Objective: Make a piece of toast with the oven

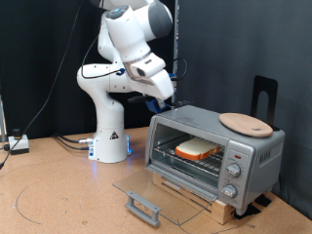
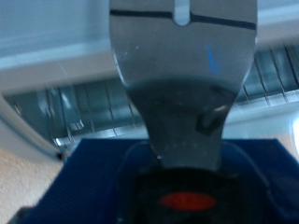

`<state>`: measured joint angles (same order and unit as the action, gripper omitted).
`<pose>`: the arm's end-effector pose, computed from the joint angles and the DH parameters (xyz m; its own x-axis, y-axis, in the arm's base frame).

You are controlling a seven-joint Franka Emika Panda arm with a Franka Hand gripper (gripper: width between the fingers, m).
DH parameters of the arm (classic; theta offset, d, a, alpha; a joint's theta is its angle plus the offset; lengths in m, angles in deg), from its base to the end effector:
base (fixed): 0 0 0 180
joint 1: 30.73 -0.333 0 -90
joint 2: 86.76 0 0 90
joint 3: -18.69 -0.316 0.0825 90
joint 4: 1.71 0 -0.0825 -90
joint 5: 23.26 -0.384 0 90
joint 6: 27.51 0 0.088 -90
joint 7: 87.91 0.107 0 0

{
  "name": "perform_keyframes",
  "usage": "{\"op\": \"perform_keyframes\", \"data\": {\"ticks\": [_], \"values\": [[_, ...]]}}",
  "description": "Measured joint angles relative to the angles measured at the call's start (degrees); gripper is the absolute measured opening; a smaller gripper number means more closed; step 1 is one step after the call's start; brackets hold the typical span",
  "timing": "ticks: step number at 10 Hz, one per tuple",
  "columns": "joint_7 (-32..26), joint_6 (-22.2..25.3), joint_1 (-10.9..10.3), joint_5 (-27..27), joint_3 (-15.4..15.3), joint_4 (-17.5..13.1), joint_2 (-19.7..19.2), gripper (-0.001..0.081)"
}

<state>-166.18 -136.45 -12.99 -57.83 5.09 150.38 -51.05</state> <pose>0.3476 0.0142 0.4238 0.5415 0.7666 0.3451 0.8405 -0.4848 -0.2419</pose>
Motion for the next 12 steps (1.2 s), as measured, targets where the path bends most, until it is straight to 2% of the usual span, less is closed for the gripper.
{"op": "perform_keyframes", "data": {"ticks": [4, 8, 10, 12], "values": [[1.1, 0.9, -5.1, -4.4, -4.5, 0.3, 2.4, 0.0395], [7.3, 1.2, -9.0, -7.8, -10.6, 0.7, 5.3, 0.0395], [11.8, 0.6, -9.8, -7.8, -14.6, 2.5, 6.8, 0.0395], [14.3, -2.5, -9.8, -9.3, -18.3, 4.3, 7.0, 0.0395]]}}
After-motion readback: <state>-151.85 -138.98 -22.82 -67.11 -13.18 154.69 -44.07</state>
